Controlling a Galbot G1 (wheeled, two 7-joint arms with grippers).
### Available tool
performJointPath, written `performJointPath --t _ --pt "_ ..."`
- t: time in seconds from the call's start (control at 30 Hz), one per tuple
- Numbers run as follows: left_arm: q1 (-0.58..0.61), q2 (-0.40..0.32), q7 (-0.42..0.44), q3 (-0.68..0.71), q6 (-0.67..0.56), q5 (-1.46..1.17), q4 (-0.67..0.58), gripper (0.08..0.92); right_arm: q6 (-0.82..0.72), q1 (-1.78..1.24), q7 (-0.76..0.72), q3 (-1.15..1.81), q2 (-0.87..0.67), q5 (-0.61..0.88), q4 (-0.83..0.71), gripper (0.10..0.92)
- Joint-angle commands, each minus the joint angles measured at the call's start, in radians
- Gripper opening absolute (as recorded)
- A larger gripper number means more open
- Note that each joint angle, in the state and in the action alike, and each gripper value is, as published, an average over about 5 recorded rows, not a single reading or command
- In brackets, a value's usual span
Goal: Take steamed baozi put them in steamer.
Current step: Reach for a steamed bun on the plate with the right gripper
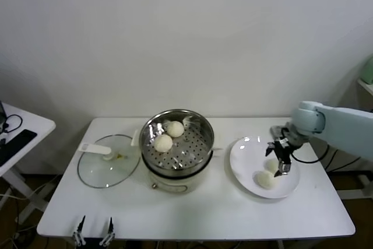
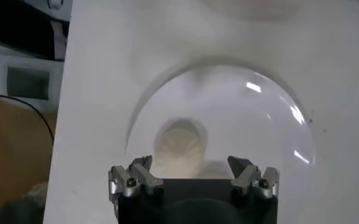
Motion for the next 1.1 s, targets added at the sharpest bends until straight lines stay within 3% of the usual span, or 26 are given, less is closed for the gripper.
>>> performJointPath --t 0.03,0.97,1.1 --pt "0.000 0.000 -0.001 0.000 -0.001 0.003 0.004 0.823 -0.009 -0.163 0.049 0.093 -0.036 -0.096 -0.016 0.823" --pt "-0.005 0.002 -0.008 -0.005 -0.006 0.014 0.012 0.823 -0.041 -0.326 0.097 0.237 0.017 -0.141 -0.076 0.823" --pt "-0.005 0.001 -0.008 -0.004 -0.008 0.014 0.012 0.823 -0.039 -0.329 0.097 0.244 0.018 -0.150 -0.073 0.783"
